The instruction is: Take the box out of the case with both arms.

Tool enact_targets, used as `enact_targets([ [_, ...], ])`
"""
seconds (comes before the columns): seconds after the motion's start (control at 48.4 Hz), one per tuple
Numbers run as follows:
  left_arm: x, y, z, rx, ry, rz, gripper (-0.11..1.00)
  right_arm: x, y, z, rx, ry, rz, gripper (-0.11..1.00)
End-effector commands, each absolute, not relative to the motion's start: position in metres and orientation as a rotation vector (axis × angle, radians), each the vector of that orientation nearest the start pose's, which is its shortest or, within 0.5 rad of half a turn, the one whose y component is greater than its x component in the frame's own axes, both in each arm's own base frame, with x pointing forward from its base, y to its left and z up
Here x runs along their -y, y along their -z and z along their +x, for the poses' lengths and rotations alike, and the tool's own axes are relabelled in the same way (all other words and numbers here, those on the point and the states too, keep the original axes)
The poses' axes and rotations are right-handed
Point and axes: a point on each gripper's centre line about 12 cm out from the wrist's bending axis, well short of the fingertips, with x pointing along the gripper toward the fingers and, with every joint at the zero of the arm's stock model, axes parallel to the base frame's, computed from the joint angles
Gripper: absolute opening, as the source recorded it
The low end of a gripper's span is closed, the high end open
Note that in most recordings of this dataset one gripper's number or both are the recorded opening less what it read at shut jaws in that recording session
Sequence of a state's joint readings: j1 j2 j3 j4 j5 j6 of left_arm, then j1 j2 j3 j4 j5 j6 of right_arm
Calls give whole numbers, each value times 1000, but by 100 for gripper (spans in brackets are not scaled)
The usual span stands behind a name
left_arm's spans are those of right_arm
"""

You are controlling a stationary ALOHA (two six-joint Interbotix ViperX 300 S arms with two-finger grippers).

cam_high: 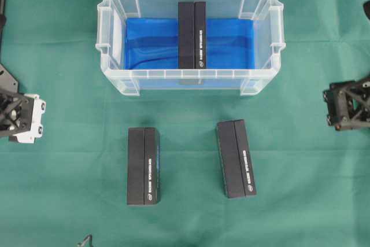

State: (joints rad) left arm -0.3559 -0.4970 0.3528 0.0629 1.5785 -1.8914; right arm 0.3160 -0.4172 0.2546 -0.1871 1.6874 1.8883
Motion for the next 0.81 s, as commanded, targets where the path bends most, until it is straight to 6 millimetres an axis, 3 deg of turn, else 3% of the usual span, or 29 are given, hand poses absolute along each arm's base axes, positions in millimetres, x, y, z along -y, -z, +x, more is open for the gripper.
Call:
enact_targets([
  [0.0, 59, -354, 212, -1081, -1074, -1257, 88, -41, -365, 226, -987, 1220, 1166, 92],
  [0.558, -23, -358, 216, -1054, -1117, -1203, 88, 57, -366, 224, -962, 1246, 1132, 92],
  [0.785, -36, -358, 214, -1055, -1120, -1191, 88, 78, -366, 219, -961, 1257, 1127, 92],
])
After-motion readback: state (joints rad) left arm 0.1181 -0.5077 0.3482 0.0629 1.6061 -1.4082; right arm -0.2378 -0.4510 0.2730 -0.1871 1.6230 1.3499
